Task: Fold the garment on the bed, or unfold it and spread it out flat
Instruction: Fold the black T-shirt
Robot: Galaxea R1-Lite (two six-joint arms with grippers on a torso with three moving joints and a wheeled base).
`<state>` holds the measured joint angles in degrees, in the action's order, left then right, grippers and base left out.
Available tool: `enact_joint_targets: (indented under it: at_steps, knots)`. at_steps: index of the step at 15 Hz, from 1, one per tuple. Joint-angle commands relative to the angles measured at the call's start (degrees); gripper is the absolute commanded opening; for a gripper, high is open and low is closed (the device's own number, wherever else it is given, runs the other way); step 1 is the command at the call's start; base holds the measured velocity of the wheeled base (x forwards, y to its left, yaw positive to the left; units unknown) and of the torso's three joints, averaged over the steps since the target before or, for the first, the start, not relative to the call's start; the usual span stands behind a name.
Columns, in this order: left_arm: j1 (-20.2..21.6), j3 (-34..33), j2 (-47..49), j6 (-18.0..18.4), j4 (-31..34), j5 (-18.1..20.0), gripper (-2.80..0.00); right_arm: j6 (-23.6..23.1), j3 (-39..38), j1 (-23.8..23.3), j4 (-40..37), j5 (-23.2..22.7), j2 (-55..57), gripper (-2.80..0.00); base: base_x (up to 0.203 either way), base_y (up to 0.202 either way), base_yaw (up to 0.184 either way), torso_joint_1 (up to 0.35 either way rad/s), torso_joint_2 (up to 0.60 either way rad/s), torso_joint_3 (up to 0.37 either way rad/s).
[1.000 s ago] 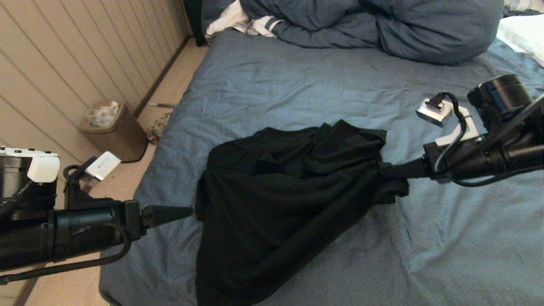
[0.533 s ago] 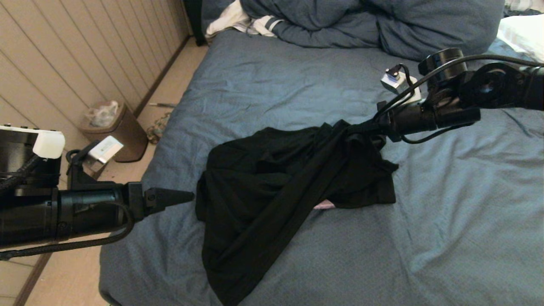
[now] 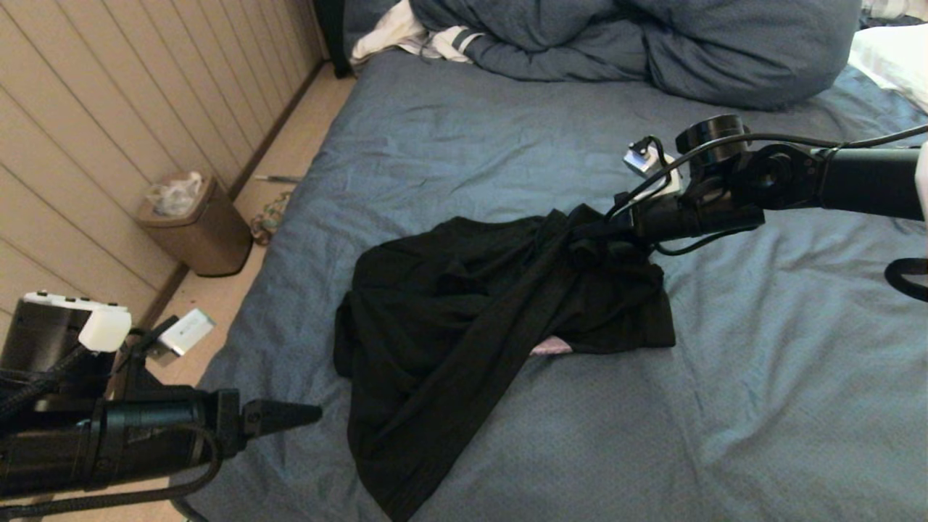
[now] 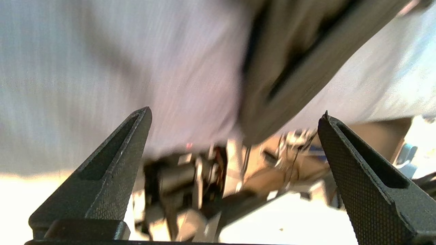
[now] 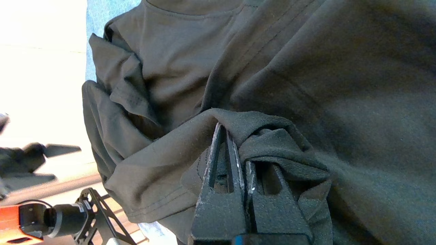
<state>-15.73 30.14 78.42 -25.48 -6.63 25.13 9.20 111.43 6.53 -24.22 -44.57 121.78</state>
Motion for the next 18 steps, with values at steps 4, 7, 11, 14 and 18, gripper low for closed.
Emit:
enact_joint_targets:
  at_steps: [4, 7, 11, 14, 18]
  knots:
    - [-0.01, -4.63, 4.82, 0.15, -6.32, 0.27, 0.00, 0.49, -0.16, -0.37, -0.85, 0.18, 0.83, -2.80, 0.000, 0.000, 0.000, 0.000, 0.00, 0.000]
    - [-1.29, -4.12, 10.12, 0.03, -12.56, 0.67, 0.00, 0.46, -0.43, -0.47, -1.44, 1.24, 0.48, -2.80, 0.000, 0.000, 0.000, 0.000, 0.00, 0.000]
    - [-7.66, -1.64, 15.92, -0.36, -14.17, 0.10, 0.00, 0.39, -1.30, -0.56, -1.39, 1.33, 0.39, -2.80, 0.000, 0.000, 0.000, 0.000, 0.00, 0.000]
    - [-10.43, 1.29, 18.80, -0.70, -14.11, -0.08, 0.00, 0.11, -1.92, -0.65, -1.35, 1.33, 0.83, -2.80, 0.000, 0.000, 0.000, 0.000, 0.00, 0.000]
    - [-15.30, 4.53, 20.77, -2.76, -13.86, -0.17, 0.00, 0.02, -2.62, -0.82, -1.33, 1.41, 0.92, -2.80, 0.000, 0.000, 0.000, 0.000, 0.00, 0.000]
